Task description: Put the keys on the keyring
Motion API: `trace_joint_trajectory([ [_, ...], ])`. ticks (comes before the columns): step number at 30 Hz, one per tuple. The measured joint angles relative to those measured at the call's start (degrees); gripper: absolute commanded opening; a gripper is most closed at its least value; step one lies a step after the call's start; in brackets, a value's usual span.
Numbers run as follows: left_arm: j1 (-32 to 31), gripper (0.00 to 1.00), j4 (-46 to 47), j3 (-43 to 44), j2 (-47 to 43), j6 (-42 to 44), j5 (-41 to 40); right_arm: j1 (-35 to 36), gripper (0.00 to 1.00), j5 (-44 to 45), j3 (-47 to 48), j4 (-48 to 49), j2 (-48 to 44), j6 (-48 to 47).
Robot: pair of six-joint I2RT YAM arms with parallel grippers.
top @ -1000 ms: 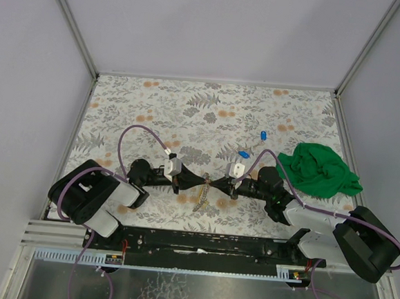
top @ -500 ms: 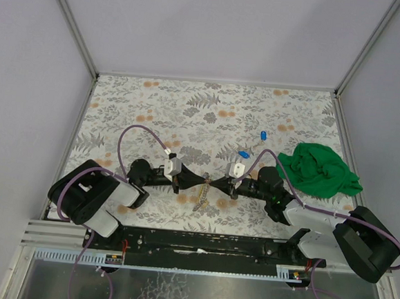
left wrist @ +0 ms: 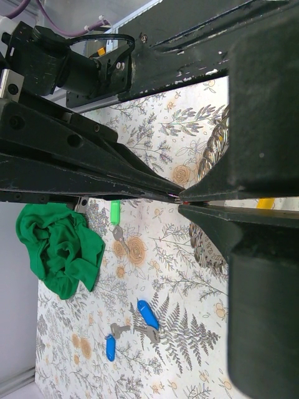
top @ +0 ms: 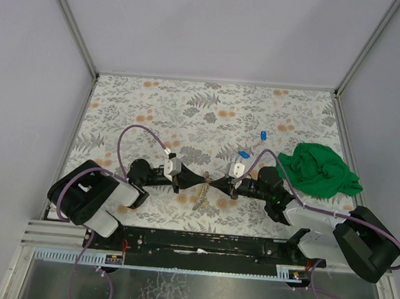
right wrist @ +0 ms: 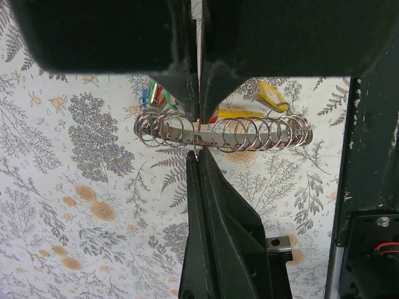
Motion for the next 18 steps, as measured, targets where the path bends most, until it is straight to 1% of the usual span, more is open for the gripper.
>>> trace_joint_trajectory([
  [18, 0.0, 0.0, 0.0, 0.0, 0.0, -0.1, 0.6, 0.0, 0.0, 0.4, 0.0, 0.1, 0.0, 0.0],
])
